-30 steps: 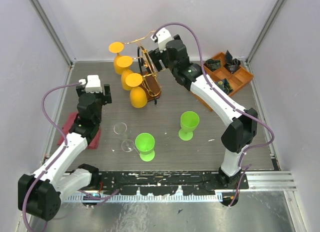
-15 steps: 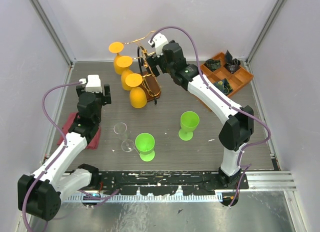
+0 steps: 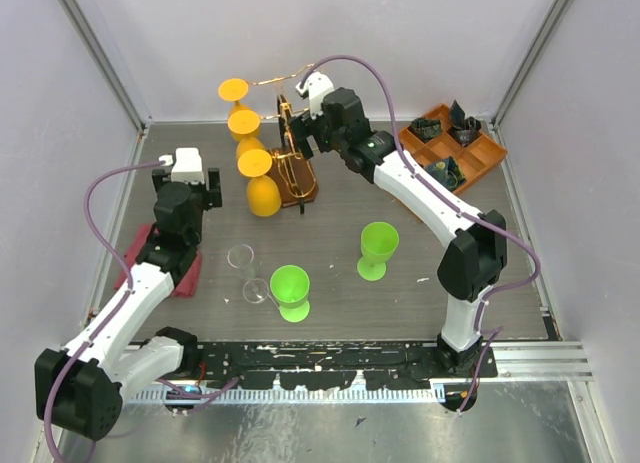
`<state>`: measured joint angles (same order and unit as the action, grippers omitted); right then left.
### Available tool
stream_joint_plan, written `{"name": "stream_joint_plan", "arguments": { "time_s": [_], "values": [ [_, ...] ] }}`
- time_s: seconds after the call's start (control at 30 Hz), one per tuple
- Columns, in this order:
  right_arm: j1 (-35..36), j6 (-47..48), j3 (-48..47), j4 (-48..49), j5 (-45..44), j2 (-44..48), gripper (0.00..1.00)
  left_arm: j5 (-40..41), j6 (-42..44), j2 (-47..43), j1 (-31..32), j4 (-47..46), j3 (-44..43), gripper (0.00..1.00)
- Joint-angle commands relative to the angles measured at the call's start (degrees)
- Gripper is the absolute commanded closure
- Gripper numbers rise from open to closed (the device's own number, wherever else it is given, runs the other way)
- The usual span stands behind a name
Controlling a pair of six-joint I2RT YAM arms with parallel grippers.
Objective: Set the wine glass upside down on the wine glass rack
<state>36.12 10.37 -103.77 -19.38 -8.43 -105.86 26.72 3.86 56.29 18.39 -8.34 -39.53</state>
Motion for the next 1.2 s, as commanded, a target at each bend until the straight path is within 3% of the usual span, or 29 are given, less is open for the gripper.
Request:
{"name": "stream_joint_plan", "arguments": {
  "time_s": [0.0,0.5,1.03,1.17],
  "values": [
    [2.32,-2.45,0.11,0.83,3.37,1.71,0.0,0.46,0.73,-0.85,-0.31,0.6,-3.84,0.13],
    [8.06,-3.29,-2.42,1.1,1.36,-0.46,0.0,5.44,6.07,-6.52,-0.47,7.55,-13.03,0.08],
    [11.87,-4.47,-6.21,2.3,0.46,-2.95,0.0,-5.44,4.49,-6.4,-0.55,15.13,-18.96,0.07],
    [11.87,-3.17,-6.57,0.12,-2.95,-2.13,0.0,-14.34,3.83,-6.19,-0.49,18.27,-21.84,0.11]
  ]
}}
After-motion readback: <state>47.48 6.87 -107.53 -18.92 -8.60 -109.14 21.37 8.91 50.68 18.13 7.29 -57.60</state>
